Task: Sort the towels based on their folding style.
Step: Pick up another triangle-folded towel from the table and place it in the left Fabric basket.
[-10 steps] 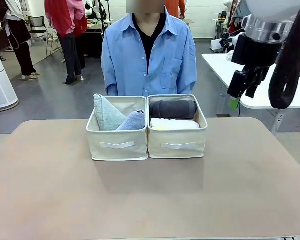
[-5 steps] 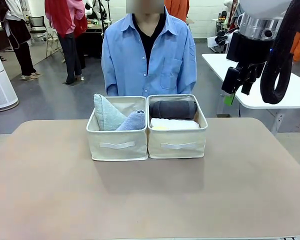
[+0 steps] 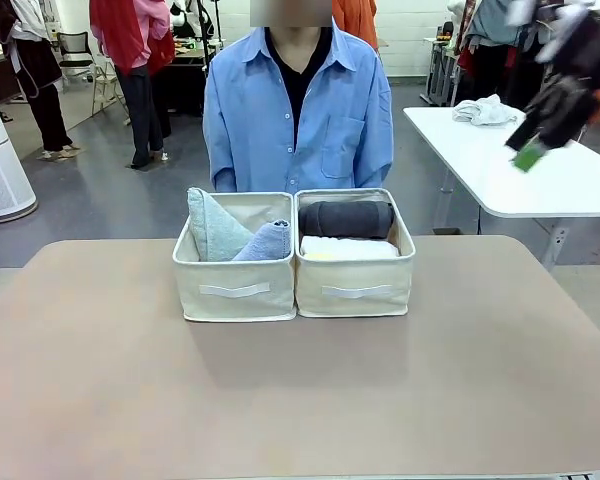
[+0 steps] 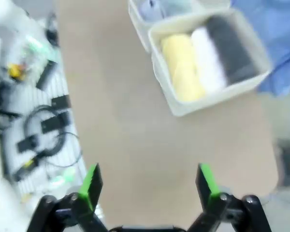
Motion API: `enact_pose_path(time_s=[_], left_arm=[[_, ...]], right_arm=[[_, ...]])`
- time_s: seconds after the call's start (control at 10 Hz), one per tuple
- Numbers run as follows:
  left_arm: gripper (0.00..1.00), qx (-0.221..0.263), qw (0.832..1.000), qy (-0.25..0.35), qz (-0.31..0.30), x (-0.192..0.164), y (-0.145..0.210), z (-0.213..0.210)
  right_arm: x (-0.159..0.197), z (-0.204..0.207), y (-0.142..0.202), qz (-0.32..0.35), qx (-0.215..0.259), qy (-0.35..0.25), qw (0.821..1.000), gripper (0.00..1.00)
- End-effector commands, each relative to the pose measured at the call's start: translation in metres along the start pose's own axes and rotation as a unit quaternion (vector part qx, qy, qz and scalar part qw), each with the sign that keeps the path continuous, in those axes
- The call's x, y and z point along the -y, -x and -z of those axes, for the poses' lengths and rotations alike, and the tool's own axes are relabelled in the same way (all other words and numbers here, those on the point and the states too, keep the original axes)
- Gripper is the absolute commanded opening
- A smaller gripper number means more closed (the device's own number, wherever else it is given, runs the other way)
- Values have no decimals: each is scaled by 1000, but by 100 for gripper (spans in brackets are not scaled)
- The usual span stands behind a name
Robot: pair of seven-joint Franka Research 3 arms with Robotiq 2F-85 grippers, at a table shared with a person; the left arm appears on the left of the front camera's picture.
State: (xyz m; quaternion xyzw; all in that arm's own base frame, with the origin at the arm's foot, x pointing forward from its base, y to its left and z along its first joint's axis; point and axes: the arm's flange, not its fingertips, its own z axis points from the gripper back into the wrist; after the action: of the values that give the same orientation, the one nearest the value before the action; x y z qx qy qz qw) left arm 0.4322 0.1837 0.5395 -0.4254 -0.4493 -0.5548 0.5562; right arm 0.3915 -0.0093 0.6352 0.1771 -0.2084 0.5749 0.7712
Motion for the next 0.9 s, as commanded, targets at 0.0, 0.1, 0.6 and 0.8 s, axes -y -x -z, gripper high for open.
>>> enact_pose_path(time_s=[0.0,0.1,0.6,0.8], left_arm=[[100,2,1000,0,1,2,-2,-1],[100,2,1000,0,1,2,-2,-1],[100,2,1000,0,1,2,-2,-1],[100,2,1000,0,1,2,-2,-1]], right_arm=[[24,-20,71,-147,192,-140,960,100],[33,-33,100,-144,243,-151,947,100],[86,-46,169,-98,324,-146,930,100],[86,-41,178,-35,318,-88,943,100]])
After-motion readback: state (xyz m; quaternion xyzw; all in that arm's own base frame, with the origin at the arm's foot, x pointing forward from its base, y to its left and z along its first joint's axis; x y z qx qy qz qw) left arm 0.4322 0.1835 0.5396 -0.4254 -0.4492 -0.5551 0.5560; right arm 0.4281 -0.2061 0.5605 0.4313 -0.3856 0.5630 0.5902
